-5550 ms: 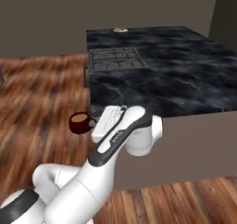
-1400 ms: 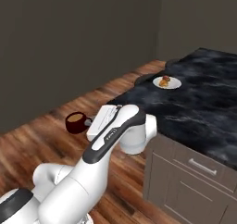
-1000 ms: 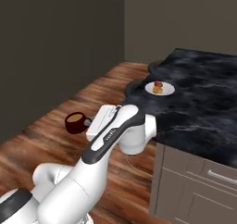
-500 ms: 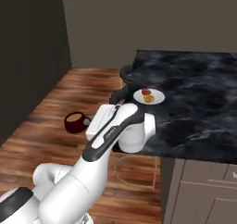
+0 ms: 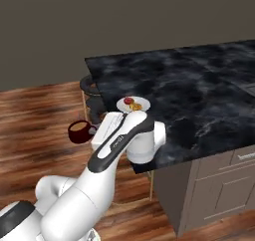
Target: Pick up the brewed coffee from the coffee machine and place it next to the breakfast plate on the dining counter.
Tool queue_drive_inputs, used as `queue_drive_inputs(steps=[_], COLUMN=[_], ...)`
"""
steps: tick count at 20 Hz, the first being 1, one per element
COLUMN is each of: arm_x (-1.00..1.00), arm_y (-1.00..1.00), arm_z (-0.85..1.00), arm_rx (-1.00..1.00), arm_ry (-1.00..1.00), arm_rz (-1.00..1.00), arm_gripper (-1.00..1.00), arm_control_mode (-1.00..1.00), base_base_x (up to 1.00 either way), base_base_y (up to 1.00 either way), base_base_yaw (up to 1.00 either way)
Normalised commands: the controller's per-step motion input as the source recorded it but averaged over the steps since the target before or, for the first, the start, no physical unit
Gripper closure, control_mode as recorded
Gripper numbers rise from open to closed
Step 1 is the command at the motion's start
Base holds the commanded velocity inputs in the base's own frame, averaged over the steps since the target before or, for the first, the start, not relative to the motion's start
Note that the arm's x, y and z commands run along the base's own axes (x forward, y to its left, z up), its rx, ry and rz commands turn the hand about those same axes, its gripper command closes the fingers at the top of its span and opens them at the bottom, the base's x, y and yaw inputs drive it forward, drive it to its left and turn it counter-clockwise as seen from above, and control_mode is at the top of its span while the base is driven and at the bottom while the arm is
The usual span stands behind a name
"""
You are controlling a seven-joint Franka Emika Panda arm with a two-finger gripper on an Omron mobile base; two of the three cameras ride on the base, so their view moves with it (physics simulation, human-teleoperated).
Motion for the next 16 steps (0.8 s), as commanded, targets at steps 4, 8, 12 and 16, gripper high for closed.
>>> queue_drive_inputs(steps=[4,8,12,16], arm_x=[0.0,0.0,0.0,0.0], arm_y=[0.0,0.0,0.0,0.0], arm_z=[0.0,0.0,0.0,0.0], arm_rx=[0.0,0.0,0.0,0.0], arm_ry=[0.0,0.0,0.0,0.0], arm_rz=[0.0,0.0,0.0,0.0], arm_gripper=[1.0,1.0,1.0,1.0], arm_control_mode=[1.0,1.0,1.0,1.0], base_base_x=[0.52,0.57,0.5,0.34], base_base_y=[0.91,0.9,0.88,0.86], base_base_yaw=[-0.71,-0.68,-0.66,-0.61])
